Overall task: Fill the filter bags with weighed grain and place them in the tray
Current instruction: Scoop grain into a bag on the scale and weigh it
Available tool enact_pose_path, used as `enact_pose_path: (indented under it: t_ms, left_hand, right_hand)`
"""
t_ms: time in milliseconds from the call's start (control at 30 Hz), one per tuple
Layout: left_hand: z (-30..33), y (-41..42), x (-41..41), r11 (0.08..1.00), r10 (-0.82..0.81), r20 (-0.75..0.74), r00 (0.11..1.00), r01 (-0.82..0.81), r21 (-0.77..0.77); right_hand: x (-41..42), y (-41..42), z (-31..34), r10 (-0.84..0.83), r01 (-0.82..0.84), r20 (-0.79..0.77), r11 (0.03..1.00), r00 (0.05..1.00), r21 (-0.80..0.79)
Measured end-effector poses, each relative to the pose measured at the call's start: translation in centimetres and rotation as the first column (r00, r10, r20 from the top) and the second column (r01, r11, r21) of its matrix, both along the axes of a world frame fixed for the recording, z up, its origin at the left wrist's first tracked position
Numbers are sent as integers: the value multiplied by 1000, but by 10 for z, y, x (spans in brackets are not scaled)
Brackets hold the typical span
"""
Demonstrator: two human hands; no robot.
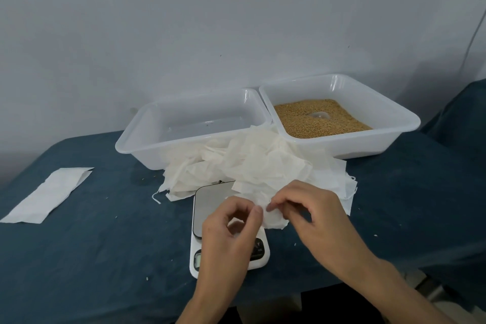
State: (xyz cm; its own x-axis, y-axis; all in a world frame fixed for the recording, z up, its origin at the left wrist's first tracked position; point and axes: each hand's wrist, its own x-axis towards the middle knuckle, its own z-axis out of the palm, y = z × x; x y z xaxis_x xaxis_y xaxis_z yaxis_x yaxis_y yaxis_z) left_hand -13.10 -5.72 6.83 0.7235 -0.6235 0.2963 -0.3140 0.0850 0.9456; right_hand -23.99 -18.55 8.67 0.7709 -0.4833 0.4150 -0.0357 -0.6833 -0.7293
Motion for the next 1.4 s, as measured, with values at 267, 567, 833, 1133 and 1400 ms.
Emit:
enact_pose_path:
  t_ms: [267, 567, 833, 1133, 1400]
  left_hand:
    - [5, 2, 7, 991, -128, 106, 986, 132, -33]
    - [0, 0, 22, 1000, 2, -112, 994, 0, 22]
    - [0, 3, 26, 994, -108, -393, 913, 90, -63]
    - [-1, 2, 20, 997, -58, -414, 908, 29, -76]
    - [-2, 2, 18, 999, 3, -302, 953, -20, -51]
  right_hand:
    - [2, -2, 2, 141, -141, 29, 911, 990, 389]
    - [1, -12, 0, 106, -230, 220, 699, 970, 677]
    - [2, -9, -9, -137, 74, 291, 973, 947, 217]
    - [1, -5, -11, -176, 64, 270, 924, 947, 377]
    - [0, -8, -8, 136, -200, 164, 853, 977, 482]
